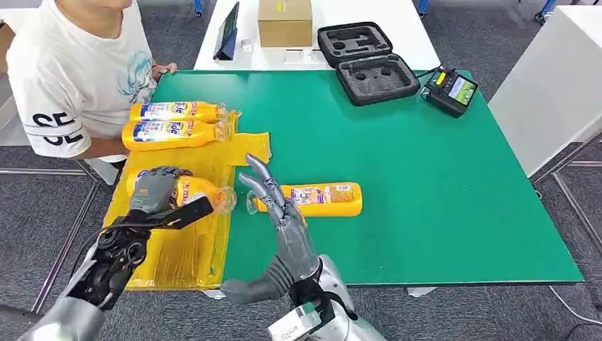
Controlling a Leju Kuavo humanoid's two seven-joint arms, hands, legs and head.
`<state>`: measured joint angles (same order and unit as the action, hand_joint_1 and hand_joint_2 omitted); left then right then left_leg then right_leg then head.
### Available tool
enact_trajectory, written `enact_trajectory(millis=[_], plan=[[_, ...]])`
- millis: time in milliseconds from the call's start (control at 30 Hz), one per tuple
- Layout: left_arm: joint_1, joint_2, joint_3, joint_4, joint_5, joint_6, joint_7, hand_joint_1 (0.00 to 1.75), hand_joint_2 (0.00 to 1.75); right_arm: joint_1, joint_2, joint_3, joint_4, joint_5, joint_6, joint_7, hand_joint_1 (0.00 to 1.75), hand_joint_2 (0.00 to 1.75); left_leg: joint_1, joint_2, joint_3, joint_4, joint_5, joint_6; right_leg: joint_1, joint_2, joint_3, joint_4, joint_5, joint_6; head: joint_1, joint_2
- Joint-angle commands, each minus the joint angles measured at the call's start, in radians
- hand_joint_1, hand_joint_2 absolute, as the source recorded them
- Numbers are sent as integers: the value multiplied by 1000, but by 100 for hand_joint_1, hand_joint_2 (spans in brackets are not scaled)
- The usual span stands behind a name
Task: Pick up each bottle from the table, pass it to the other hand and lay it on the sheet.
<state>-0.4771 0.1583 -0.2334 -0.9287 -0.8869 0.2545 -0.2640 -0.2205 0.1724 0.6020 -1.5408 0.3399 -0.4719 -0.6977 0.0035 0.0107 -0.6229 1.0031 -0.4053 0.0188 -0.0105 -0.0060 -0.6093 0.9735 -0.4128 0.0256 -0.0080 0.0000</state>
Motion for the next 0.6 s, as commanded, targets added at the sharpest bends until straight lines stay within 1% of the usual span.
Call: enact_trajectory(millis=[33, 67, 100, 200, 233, 300, 400, 467, 500, 567, 600], plan=[[-179, -11, -104, 316, -36, -45, 25, 175, 175, -25, 15, -38, 43, 14, 13, 8, 0, 175, 1, -3, 3, 0, -1, -1, 1, -2, 4, -1, -2, -1, 0, 0], [-209, -16, -121, 358, -68, -60, 48, 175, 175, -29, 20, -46, 45, 18, 15, 12, 0, 175, 1, -4, 5, 0, -2, -1, 1, -3, 6, -1, -3, -1, 0, 0], [-240, -16, -142, 402, -115, -66, 89, 175, 175, -35, 24, -55, 51, 12, 23, 17, 0, 175, 1, -4, 3, 0, -1, -1, 1, -3, 4, 0, -2, -1, 0, 0], [-274, -24, -135, 462, -115, -113, 100, 175, 175, -53, 32, -65, 68, 7, 30, 20, 0, 175, 1, -4, 1, 1, -1, -1, 1, -2, 3, 0, -1, -1, 0, 0], [-277, -26, -134, 472, -114, -122, 100, 175, 175, -56, 32, -65, 73, 7, 31, 20, 0, 175, 2, -5, 4, 1, -2, -1, 2, -3, 5, 0, -2, -1, 0, 0], [-285, -31, -133, 494, -118, -141, 104, 175, 175, -63, 29, -63, 92, 4, 33, 20, 0, 175, 1, -2, 1, 0, 0, -1, 1, -1, 2, 0, -1, -1, 0, 0], [-282, -30, -128, 504, -116, -154, 105, 175, 175, -59, 24, -61, 106, -12, 37, 10, 0, 175, 1, -3, 5, -1, -1, -1, 1, -1, 7, -1, -2, -1, 0, 0], [-280, -31, -129, 505, -116, -155, 105, 175, 175, -58, 23, -61, 107, -13, 37, 8, 0, 175, 1, -2, 3, -1, -1, -1, 1, 0, 4, -1, -1, -1, 0, 0], [-282, -31, -129, 508, -116, -168, 105, 175, 175, -59, 22, -62, 113, -22, 39, 2, 0, 175, 1, -2, 5, -1, -2, -1, 1, 0, 6, -1, -2, -1, 0, 0], [-280, -29, -130, 516, -117, -201, 104, 175, 175, -60, 18, -58, 117, -25, 36, 1, 0, 175, 0, -2, 3, -1, -1, -1, 0, 0, 4, -1, -1, 0, 0, 0], [-276, -31, -121, 519, -104, -221, 87, 175, 175, -62, 17, -58, 121, -33, 37, 0, 0, 175, 1, -2, 5, -1, -1, -1, 1, 0, 6, -1, -2, -1, 0, 0]])
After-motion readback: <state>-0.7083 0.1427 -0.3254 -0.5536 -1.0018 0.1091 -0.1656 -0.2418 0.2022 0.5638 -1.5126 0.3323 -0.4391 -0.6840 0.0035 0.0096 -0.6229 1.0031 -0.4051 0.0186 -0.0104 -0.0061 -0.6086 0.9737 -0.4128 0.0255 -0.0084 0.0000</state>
